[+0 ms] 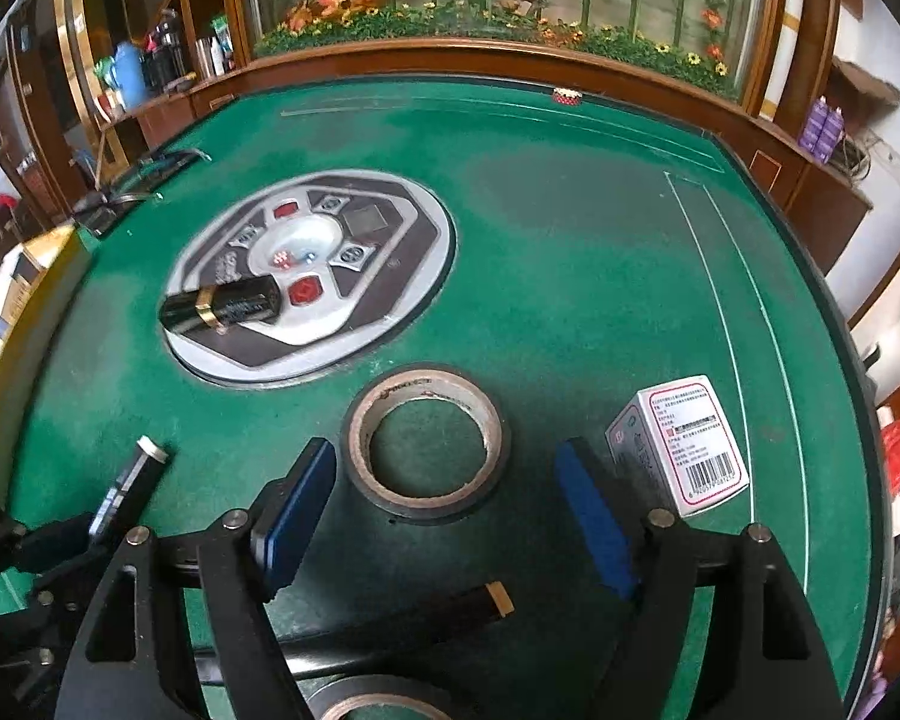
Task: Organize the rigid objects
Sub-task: 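Grasp the black tape roll with the right gripper while the left grasps a black marker, then carry the tape roll and marker into the tray and open both grippers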
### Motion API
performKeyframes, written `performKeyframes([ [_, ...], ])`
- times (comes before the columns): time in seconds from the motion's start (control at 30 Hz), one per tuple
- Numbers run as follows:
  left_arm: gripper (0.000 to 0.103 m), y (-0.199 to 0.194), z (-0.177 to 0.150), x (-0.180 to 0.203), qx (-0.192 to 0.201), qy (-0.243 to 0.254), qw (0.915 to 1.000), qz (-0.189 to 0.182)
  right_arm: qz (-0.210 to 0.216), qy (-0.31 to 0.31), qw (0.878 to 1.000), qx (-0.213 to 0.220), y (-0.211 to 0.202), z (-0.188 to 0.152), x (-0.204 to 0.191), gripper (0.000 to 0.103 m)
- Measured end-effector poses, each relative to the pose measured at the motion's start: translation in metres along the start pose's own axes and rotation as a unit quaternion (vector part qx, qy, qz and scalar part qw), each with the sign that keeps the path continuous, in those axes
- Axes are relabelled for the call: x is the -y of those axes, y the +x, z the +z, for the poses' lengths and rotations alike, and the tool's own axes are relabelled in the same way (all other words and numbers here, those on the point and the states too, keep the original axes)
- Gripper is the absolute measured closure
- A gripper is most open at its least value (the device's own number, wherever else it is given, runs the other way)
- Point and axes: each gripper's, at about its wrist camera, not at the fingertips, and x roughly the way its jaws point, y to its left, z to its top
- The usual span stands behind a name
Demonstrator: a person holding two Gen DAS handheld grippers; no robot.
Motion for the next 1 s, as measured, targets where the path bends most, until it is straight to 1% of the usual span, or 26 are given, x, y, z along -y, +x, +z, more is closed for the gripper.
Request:
performKeyframes([
  [0.07,0.089,0.000,-0.001,0.001,0.003,0.000,1.0000,0.004,0.003,0.003,1.000,-0.003,0.004,-0.001,0.000,0.028],
  [0.1,0.089,0.000,-0.001,0.001,0.005,-0.001,1.0000,0.006,0.010,0.007,1.000,-0.005,0.006,-0.002,0.001,0.039],
  [0.13,0.089,0.000,-0.002,0.001,0.007,-0.002,0.9999,0.008,0.013,0.008,1.000,-0.003,0.006,-0.002,0.001,0.046],
  [0.2,0.089,0.000,-0.003,0.000,0.010,-0.005,0.9999,0.011,0.014,0.009,1.000,-0.003,0.005,-0.003,0.001,0.046],
  [0.3,0.089,-0.004,-0.002,-0.005,0.018,-0.014,0.9996,0.015,0.036,0.023,0.999,0.001,0.000,-0.004,0.002,0.047],
  [0.37,0.089,-0.007,-0.002,-0.007,0.022,-0.020,0.9994,0.018,0.047,0.024,0.999,0.013,-0.007,-0.006,-0.001,0.047],
  [0.5,0.089,-0.015,-0.001,-0.013,0.039,-0.028,0.9984,0.029,0.063,0.014,0.997,0.038,-0.021,-0.010,-0.014,0.046],
  [0.63,0.089,-0.027,0.001,-0.020,0.056,-0.037,0.9970,0.038,0.076,0.010,0.996,0.054,-0.032,-0.011,-0.026,0.046],
  [0.9,0.089,-0.059,0.005,-0.036,0.095,-0.052,0.9926,0.056,0.096,0.011,0.992,0.083,-0.053,-0.008,-0.051,0.046],
  [1.0,0.088,-0.070,0.005,-0.042,0.108,-0.059,0.9905,0.062,0.105,0.004,0.991,0.085,-0.056,-0.007,-0.065,0.046],
])
